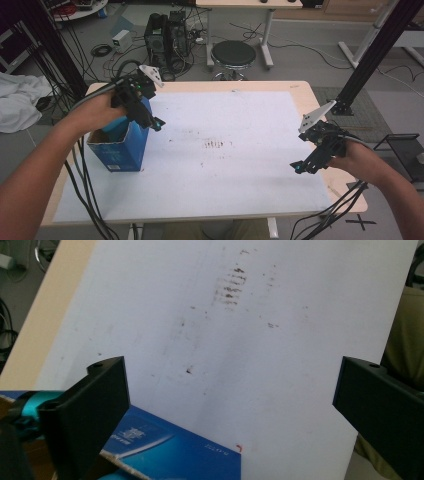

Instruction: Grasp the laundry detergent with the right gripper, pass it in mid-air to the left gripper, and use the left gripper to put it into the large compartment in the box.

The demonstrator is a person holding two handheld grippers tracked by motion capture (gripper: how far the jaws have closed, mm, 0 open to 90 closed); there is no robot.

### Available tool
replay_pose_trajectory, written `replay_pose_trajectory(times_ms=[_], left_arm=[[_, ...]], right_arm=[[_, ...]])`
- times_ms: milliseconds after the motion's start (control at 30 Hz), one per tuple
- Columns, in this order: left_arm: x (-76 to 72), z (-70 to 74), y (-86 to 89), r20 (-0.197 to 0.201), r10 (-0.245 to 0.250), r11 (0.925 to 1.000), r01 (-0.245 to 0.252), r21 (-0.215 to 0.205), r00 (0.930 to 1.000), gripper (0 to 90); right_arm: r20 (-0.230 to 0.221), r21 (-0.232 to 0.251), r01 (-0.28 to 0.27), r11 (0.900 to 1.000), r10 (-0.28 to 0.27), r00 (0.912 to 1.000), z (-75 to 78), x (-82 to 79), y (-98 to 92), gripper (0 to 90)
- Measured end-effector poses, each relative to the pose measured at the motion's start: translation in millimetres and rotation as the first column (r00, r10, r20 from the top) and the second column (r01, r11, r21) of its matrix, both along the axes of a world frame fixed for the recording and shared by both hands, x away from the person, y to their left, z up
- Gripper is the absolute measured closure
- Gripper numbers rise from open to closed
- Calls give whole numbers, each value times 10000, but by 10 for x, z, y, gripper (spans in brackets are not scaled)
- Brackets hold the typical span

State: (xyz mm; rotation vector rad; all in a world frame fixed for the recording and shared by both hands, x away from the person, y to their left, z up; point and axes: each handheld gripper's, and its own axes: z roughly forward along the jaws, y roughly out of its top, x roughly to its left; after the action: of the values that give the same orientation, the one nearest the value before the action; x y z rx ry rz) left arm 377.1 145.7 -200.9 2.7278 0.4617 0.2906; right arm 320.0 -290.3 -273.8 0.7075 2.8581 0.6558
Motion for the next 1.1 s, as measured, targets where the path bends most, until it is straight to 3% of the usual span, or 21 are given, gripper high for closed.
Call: replay_pose_trajectory(times_ms=[33,100,133,333,367,433,700,733,767,933,1000,1100], left_arm=[[-6,-32,-52,3,107,9997,-107,-219,9999,16],[16,-45,-124,-58,-290,9996,291,29,9996,16],[9,-71,-166,-64,-185,9997,184,-160,9998,16],[50,-118,-295,-170,-629,9979,626,-176,9979,16],[43,-133,-315,-197,-579,9978,572,-345,9981,16],[45,-152,-348,-291,-875,9953,862,-440,9957,16],[60,-243,-504,-414,-1239,9923,1238,-49,9914,16],[48,-258,-521,-524,-1071,9941,1060,-242,9929,17],[59,-245,-523,-463,-1268,9919,1270,27,9909,16],[61,-253,-518,-492,-1057,9943,1050,-162,9932,16],[68,-240,-504,-498,-1106,9938,1111,77,9926,17],[69,-235,-499,-483,-1060,9943,1063,33,9932,17]], right_arm=[[8,36,25,10000,-25,10000,4,1,0,8],[30,57,77,10000,-78,10000,13,0,-3,8],[30,65,90,9999,-90,10000,16,-2,-3,8],[14,47,174,9998,-174,9998,14,-1,-9,8],[-21,87,141,9999,-141,9999,9,6,-8,8],[-32,77,150,9999,-150,9999,11,12,2,8],[48,77,20,10000,-20,10000,44,30,42,8],[55,87,32,10000,-32,10000,47,32,47,8],[99,74,1,10000,-1,10000,51,37,50,8],[76,28,-51,10000,50,10000,64,54,60,8],[61,18,-34,10000,34,10000,70,56,62,8],[66,23,-19,10000,19,10000,80,59,67,8]])
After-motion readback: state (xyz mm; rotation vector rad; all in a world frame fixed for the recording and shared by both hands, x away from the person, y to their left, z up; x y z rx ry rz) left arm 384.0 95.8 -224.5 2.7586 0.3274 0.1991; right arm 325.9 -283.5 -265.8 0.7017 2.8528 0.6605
